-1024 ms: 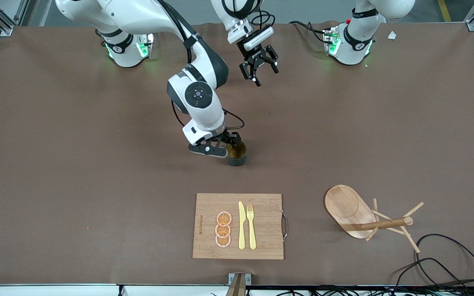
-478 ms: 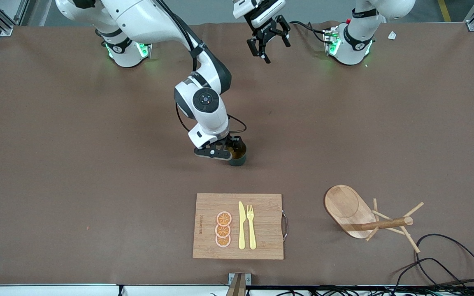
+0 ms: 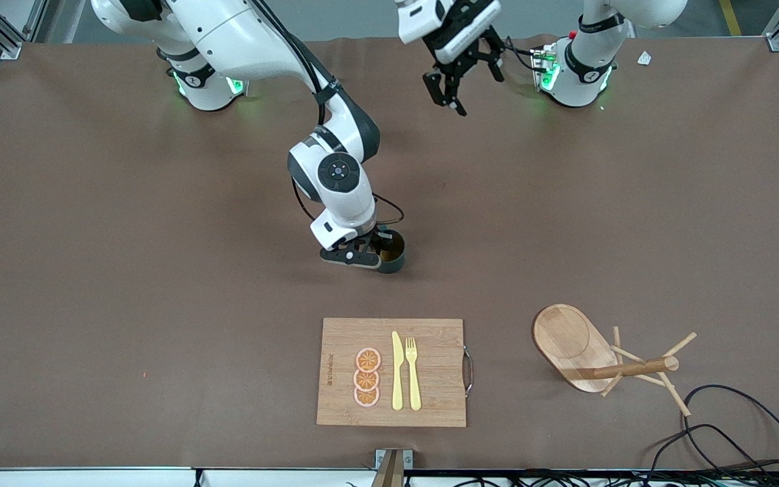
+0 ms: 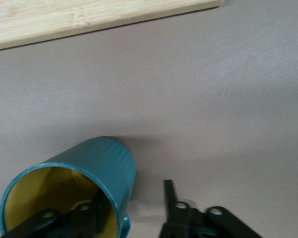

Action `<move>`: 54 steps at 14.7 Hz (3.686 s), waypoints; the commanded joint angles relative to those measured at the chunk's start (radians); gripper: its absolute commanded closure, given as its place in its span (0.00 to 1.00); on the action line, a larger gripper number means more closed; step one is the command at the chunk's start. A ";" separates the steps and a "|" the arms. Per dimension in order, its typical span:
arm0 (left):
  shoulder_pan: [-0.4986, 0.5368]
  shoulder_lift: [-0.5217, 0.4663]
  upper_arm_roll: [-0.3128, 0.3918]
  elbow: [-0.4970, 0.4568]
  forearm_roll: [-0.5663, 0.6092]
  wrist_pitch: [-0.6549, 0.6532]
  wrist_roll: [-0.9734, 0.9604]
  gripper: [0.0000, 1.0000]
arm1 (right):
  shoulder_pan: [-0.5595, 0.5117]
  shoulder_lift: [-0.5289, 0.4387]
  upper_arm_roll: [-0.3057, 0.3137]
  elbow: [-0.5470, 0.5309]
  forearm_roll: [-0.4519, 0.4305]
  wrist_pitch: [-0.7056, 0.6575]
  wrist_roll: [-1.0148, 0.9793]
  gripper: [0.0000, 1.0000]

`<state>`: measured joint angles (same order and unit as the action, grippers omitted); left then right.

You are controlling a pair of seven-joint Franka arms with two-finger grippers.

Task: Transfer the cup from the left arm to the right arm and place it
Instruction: 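Carry the mug with the right gripper while the left gripper withdraws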

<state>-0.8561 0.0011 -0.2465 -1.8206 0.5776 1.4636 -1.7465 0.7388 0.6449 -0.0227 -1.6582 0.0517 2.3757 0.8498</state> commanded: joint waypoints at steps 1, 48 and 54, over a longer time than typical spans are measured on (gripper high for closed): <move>0.124 0.019 -0.007 0.128 -0.073 -0.031 0.167 0.00 | -0.007 -0.005 0.003 0.003 -0.015 -0.006 -0.040 0.98; 0.850 -0.098 0.145 0.193 -0.558 0.090 1.687 0.00 | -0.863 -0.326 0.000 -0.453 -0.019 0.025 -2.258 0.97; 0.853 -0.104 0.145 0.195 -0.558 0.092 1.687 0.00 | -0.863 -0.298 0.000 -0.453 -0.019 0.043 -2.256 0.92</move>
<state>-0.0101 -0.1019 -0.0999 -1.6459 0.0381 1.5704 -0.0651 -0.1097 0.3504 -0.0327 -2.0922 0.0382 2.3979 -1.3918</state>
